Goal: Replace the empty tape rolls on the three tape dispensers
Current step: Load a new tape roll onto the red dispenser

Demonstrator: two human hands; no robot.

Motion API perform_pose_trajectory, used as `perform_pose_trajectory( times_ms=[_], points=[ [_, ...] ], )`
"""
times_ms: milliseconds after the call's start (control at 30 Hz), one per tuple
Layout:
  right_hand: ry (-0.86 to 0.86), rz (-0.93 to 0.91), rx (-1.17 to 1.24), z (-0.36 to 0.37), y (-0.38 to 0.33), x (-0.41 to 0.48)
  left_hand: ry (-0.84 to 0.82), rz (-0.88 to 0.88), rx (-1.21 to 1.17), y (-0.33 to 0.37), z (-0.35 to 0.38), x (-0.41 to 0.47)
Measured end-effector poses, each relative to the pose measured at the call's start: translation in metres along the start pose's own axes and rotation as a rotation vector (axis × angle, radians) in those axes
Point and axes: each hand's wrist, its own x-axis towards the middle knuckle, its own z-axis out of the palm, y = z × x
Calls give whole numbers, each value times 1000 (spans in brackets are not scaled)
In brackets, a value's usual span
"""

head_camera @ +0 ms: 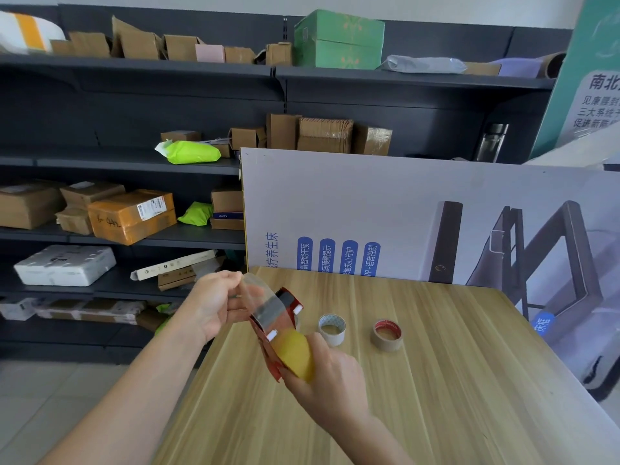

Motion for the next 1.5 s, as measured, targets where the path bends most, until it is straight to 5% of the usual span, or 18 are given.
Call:
perform_pose_trajectory(
  times_ms=[400, 600, 833, 1133, 1300, 1500],
  points=[
    [-129, 95, -40, -8, 4, -1, -122, -35, 45, -8, 3, -6],
    [-152, 90, -67, -5, 5, 0, -119, -15, 317, -11, 10, -1],
    [-107, 81, -77, -6, 5, 3, -109, -152, 121, -8, 6, 9],
    [4, 121, 2, -12, 6, 6, -40, 156, 256, 15, 22, -4],
    [-145, 213, -1, -9, 3, 15, -214, 152, 387, 26, 28, -13],
    [-170, 206, 122, -1, 7, 15, -229, 113, 366, 42, 18, -14]
  ],
)
